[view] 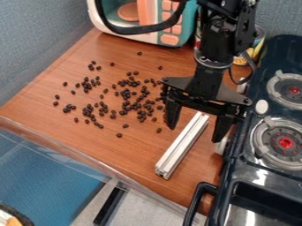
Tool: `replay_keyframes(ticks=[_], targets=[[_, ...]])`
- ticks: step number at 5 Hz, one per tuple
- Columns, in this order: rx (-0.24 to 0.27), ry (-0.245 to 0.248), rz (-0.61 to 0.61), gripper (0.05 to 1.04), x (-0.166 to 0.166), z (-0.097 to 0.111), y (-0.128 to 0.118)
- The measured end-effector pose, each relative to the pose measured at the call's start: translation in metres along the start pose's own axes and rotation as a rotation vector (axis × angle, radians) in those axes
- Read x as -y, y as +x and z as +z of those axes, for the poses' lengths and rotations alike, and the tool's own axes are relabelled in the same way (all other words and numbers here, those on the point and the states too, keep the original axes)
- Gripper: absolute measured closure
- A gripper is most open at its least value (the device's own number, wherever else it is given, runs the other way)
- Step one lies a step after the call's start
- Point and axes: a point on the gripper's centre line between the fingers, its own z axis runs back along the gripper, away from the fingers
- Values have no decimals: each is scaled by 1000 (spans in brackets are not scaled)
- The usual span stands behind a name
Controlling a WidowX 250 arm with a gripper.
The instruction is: Sweep into pile
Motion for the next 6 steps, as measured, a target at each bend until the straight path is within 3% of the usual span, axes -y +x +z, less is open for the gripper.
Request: replay_keyframes(ticks=[1,4,5,6], targets=[[-23,12,-2,83,-1,-8,-2],[100,-31,-68,83,-13,-47,2],[73,-62,-51,132,-16,-58,4],[56,-74,-25,422,-16,-67,12]])
